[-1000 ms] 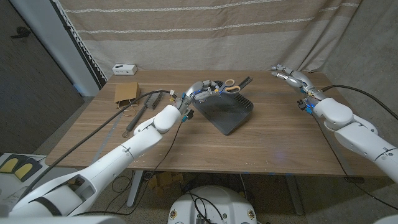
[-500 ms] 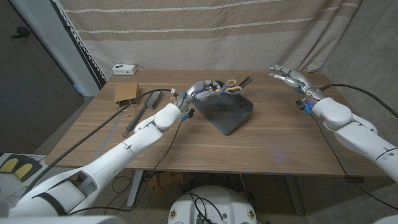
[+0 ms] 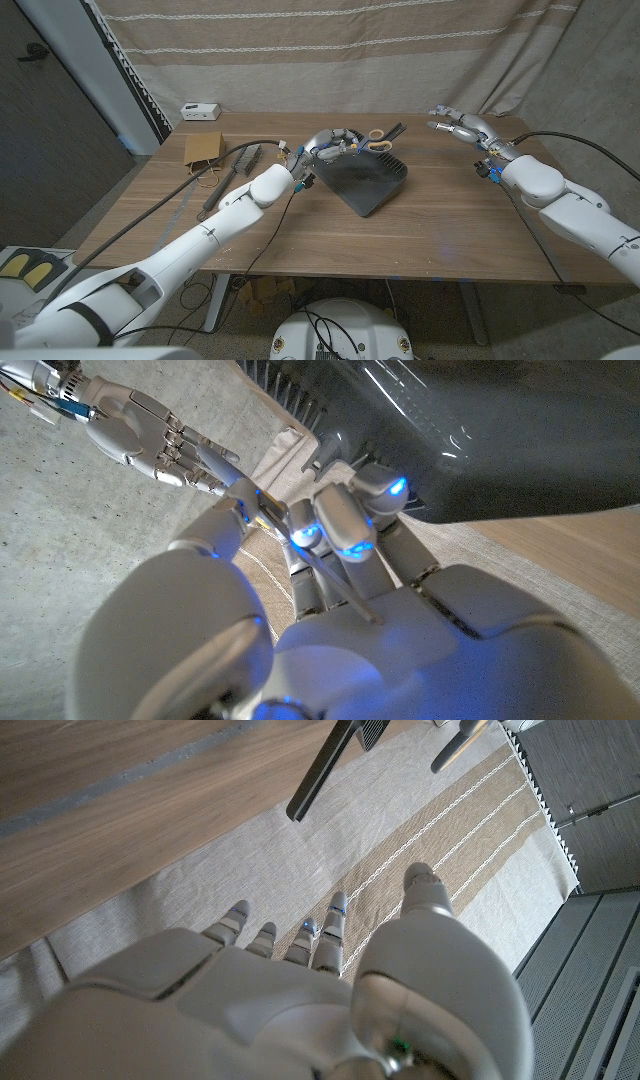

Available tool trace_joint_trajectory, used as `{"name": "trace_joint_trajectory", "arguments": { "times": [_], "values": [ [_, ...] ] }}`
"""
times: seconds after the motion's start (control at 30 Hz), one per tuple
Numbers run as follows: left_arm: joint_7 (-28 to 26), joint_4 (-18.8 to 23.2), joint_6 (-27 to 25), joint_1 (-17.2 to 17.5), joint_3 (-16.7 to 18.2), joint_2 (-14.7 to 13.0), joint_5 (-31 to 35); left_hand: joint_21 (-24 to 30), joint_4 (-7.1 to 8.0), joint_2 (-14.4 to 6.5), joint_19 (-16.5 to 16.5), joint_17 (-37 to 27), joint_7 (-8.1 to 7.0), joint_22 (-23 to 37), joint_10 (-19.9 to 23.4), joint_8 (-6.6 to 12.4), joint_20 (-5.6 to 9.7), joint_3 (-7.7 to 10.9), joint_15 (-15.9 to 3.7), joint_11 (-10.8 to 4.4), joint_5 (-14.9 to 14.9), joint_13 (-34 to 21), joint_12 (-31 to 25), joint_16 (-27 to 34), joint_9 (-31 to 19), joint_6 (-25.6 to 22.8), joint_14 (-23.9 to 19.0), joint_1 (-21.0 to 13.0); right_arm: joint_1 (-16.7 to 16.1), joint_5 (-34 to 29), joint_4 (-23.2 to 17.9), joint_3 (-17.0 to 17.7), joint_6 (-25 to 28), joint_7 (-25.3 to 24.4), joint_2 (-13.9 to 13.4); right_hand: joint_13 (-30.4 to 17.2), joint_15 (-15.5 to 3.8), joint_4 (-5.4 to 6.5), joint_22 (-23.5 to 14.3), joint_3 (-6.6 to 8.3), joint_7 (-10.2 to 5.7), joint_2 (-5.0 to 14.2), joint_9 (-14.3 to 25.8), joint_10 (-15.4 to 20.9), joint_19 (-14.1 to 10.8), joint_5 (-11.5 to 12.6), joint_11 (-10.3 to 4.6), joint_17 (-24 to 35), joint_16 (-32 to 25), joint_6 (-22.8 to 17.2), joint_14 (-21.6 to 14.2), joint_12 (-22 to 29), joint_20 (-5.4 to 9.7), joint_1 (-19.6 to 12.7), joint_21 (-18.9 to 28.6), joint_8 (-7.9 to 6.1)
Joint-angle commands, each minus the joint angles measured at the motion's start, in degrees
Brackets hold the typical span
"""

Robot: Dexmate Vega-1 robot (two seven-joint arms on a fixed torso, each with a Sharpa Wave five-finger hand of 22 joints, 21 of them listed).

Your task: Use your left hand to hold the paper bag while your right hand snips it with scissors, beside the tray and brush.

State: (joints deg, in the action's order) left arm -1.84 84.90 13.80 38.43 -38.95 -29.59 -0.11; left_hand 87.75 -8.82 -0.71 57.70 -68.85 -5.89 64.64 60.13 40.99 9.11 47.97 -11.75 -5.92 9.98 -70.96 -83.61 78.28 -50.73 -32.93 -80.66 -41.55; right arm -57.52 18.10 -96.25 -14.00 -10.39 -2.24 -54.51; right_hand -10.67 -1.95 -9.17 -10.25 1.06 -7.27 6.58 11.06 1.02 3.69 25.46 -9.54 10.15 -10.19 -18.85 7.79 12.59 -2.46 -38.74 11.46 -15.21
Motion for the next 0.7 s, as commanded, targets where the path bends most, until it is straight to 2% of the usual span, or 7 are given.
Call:
{"name": "trace_joint_trajectory", "arguments": {
  "times": [0.03,0.3,0.7],
  "values": [
    [0.7,-1.0,0.8,-1.1,-0.6,0.3,1.0,0.3,6.8,-9.0,-0.1,0.0,-1.68,0.2,5.8,6.59,3.07,7.45,-0.08,-5.65,0.3,-0.1,-6.5,0.0,0.1,-8.3,0.2,8.1,-0.4,-1.8,-2.6,-0.1,3.6,-1.1,-1.5,-0.1,-3.62,-0.35,-0.2,0.27,-0.26,-0.4,0.3,0.6,0.1,0.5,-0.87,-0.1,-0.3,-1.5,0.2,0.1,-0.59,-1.5,0.0,-0.37],
    [0.5,0.2,-1.0,-0.7,-0.6,0.1,1.3,0.3,6.78,-9.0,-0.2,-0.1,-1.68,0.0,5.8,6.57,3.08,7.47,-0.05,-5.63,0.3,-0.1,-6.5,0.1,0.5,-8.3,0.2,8.1,-0.5,-1.9,-1.5,-0.1,1.5,-0.6,-1.2,0.0,-4.41,-0.41,-0.1,0.41,-0.23,-0.68,0.4,0.8,0.2,0.6,-0.95,-0.1,-0.2,-2.3,0.2,0.1,0.04,-2.5,-0.1,-0.54],
    [0.6,0.2,-0.8,-0.9,-0.7,0.1,1.4,0.3,6.68,-9.0,-0.4,0.0,-1.75,-0.1,5.7,6.98,3.09,7.6,-0.07,-5.63,0.3,-0.1,-6.5,-0.1,0.3,-8.1,0.2,8.1,-1.0,-3.3,-2.8,0.0,1.3,-0.9,-1.8,-0.1,-4.54,-0.21,-0.1,0.2,-0.15,-1.22,0.5,1.3,0.0,0.8,-0.88,-0.1,-0.3,-3.3,0.2,0.3,-0.01,-2.9,0.0,-0.76]
  ]
}}
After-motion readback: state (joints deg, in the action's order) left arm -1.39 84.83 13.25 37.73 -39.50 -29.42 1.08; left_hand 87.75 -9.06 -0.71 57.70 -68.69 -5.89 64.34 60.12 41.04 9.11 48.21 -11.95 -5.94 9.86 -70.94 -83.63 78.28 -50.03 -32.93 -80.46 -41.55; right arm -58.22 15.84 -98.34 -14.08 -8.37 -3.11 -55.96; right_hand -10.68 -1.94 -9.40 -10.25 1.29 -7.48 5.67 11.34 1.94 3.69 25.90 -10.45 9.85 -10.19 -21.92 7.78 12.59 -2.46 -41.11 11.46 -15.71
